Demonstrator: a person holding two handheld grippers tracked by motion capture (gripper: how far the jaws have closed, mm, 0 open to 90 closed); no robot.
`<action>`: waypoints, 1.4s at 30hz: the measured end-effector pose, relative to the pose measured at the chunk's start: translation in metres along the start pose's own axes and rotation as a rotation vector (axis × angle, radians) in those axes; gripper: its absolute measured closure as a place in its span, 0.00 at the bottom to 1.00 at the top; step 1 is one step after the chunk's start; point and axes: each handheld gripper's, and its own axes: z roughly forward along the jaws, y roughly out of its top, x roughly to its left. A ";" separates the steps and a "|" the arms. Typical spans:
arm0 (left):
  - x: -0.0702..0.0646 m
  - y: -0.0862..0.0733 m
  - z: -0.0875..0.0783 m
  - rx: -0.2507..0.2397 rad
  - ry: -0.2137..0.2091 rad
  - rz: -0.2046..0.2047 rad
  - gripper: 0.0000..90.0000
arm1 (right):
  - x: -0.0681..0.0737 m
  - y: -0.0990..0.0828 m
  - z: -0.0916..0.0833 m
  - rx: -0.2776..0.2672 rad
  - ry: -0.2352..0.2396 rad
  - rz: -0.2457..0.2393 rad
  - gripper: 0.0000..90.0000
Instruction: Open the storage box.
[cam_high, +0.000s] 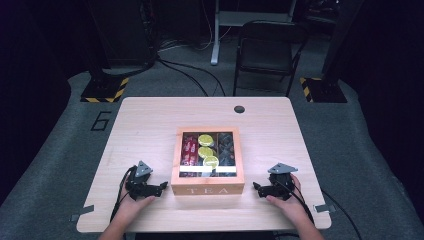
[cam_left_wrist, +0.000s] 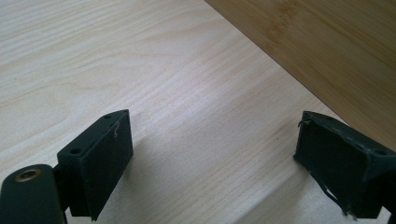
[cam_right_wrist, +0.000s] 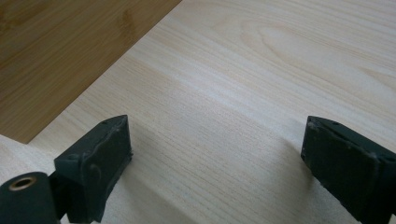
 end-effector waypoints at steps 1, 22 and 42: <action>0.000 0.000 0.000 0.000 0.002 0.003 0.12 | 0.001 0.000 0.000 -0.002 0.000 0.006 0.09; 0.002 0.001 0.000 -0.008 0.000 0.007 0.18 | -0.003 0.002 -0.012 0.062 0.002 0.009 0.30; -0.010 0.020 -0.043 -0.106 -0.061 -0.087 0.36 | 0.014 0.012 -0.040 0.009 0.044 -0.015 0.49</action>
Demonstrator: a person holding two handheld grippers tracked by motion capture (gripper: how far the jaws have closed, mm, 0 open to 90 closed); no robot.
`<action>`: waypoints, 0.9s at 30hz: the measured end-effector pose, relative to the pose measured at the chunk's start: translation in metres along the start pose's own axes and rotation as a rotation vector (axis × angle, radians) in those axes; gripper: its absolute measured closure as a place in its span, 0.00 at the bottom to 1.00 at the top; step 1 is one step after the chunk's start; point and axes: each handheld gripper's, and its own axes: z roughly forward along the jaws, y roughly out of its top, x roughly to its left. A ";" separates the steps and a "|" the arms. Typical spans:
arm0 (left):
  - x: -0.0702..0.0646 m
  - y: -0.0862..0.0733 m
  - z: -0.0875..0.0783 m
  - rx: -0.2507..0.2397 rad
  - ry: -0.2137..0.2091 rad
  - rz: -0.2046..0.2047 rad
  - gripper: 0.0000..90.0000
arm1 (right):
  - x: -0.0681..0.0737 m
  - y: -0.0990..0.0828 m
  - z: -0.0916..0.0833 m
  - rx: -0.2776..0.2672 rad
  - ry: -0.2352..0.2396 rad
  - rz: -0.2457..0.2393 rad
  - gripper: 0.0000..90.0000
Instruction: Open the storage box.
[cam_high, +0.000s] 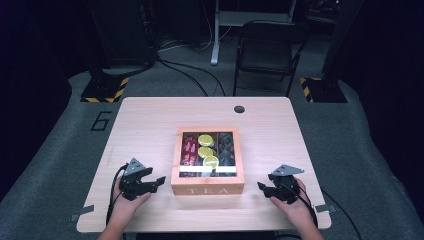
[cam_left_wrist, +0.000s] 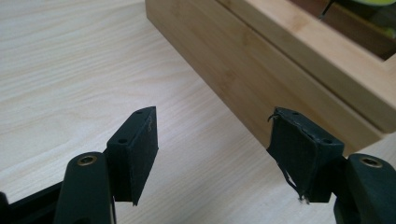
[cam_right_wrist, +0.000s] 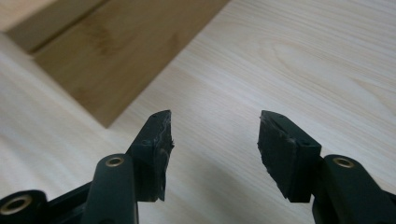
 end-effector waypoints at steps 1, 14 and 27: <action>-0.002 0.001 -0.005 0.007 0.002 0.003 0.37 | 0.007 0.003 -0.002 -0.002 -0.005 -0.031 0.50; -0.023 0.003 -0.024 -0.016 -0.037 0.011 0.38 | 0.024 0.014 -0.024 -0.070 0.037 -0.030 0.45; -0.039 0.001 -0.030 -0.025 -0.077 0.037 0.41 | 0.047 0.015 -0.029 -0.112 0.031 -0.126 0.49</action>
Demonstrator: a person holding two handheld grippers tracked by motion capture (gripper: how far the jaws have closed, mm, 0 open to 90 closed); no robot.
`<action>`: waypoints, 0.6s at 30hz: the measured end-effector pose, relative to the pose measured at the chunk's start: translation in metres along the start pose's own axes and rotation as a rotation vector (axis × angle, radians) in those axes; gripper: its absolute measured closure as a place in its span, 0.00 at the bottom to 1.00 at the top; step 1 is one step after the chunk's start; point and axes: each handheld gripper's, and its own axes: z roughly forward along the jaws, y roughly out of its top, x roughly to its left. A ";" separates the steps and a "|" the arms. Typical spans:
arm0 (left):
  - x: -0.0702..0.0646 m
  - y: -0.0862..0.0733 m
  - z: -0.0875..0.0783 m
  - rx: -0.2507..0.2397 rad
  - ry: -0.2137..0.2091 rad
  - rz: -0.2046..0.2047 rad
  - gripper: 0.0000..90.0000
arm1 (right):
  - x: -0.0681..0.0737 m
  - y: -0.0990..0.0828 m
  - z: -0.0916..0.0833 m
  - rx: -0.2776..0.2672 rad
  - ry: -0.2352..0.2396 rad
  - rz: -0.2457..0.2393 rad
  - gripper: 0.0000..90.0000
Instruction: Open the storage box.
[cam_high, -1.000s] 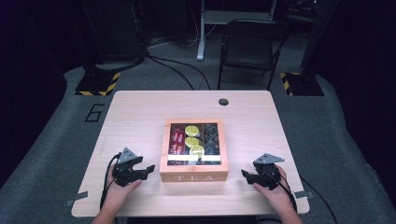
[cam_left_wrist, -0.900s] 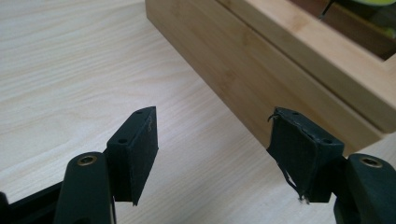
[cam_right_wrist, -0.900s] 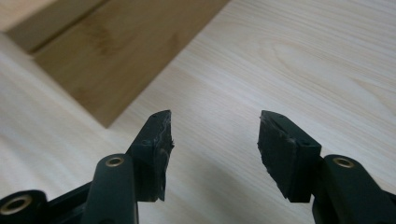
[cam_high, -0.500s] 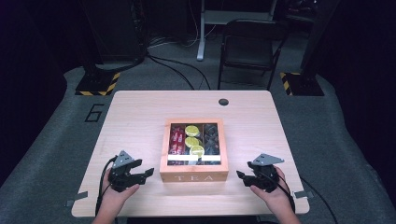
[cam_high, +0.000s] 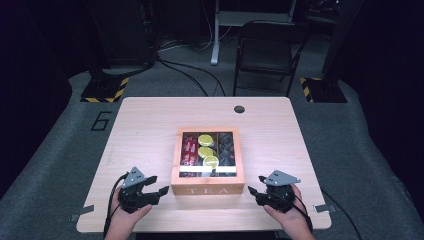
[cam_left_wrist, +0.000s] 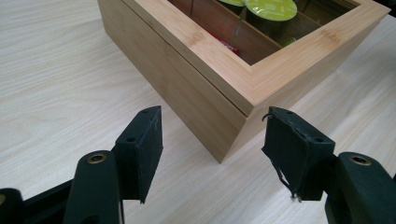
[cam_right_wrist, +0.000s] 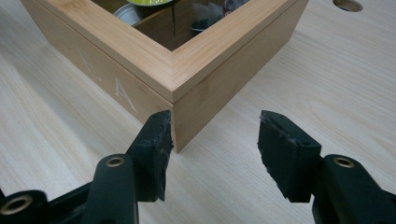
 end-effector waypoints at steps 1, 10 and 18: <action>0.000 0.000 0.000 0.006 -0.006 0.008 0.42 | 0.001 -0.001 0.002 0.006 -0.007 -0.008 0.49; -0.006 -0.001 0.005 -0.004 -0.024 0.034 0.46 | 0.005 -0.001 0.009 -0.004 0.056 -0.004 0.47; -0.009 -0.002 0.010 0.023 -0.043 0.043 0.46 | 0.007 0.001 0.012 -0.023 0.075 0.018 0.47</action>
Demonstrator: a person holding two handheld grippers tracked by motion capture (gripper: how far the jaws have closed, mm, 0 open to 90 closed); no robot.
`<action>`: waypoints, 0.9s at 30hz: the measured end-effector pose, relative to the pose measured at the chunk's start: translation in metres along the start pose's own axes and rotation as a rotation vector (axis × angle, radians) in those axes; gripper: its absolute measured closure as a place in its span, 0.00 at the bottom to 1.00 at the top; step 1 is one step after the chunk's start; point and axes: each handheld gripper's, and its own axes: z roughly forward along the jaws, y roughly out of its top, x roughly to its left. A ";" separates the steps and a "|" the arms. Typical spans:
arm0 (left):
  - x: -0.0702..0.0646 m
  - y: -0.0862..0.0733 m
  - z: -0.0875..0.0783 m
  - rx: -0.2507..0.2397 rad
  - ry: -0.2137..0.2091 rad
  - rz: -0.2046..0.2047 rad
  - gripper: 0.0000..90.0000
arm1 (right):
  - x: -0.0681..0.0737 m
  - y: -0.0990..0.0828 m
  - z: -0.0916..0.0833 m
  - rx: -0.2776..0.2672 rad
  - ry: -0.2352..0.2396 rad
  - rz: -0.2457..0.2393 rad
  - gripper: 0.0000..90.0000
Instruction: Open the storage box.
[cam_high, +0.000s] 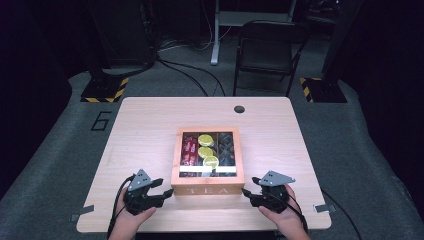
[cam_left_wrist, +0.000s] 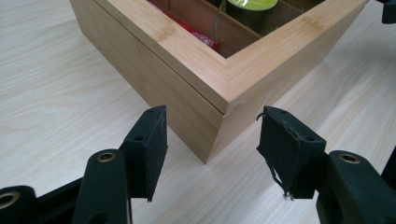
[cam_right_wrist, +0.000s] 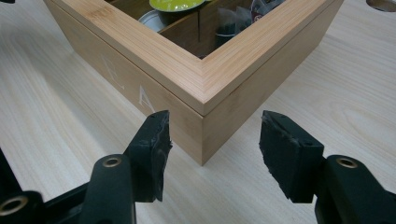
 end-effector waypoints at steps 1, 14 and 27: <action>-0.001 0.000 0.001 0.002 -0.002 0.007 0.46 | 0.000 0.000 0.002 0.006 -0.004 0.004 0.47; -0.008 0.001 0.016 0.007 -0.017 0.030 0.49 | -0.004 0.000 0.013 0.000 0.042 0.042 0.53; -0.006 0.000 0.021 -0.002 0.010 0.034 0.61 | 0.004 0.000 0.021 0.019 0.018 -0.030 0.66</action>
